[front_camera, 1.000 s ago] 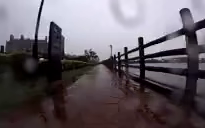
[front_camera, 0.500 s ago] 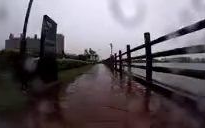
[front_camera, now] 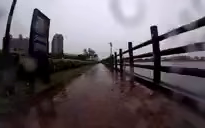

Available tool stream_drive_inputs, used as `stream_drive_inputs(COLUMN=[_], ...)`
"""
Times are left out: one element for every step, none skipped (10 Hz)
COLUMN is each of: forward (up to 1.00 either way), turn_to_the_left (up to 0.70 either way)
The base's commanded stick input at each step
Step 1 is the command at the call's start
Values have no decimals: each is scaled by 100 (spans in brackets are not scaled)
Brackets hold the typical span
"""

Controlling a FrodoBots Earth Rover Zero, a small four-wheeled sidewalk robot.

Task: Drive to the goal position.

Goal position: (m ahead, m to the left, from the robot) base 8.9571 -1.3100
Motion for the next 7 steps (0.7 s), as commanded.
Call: stream_drive_inputs(forward=[100, 100, 100, 100, 100, 100, 100], turn_to_the_left=[0, 0, 0, 0, 0, 0, 0])
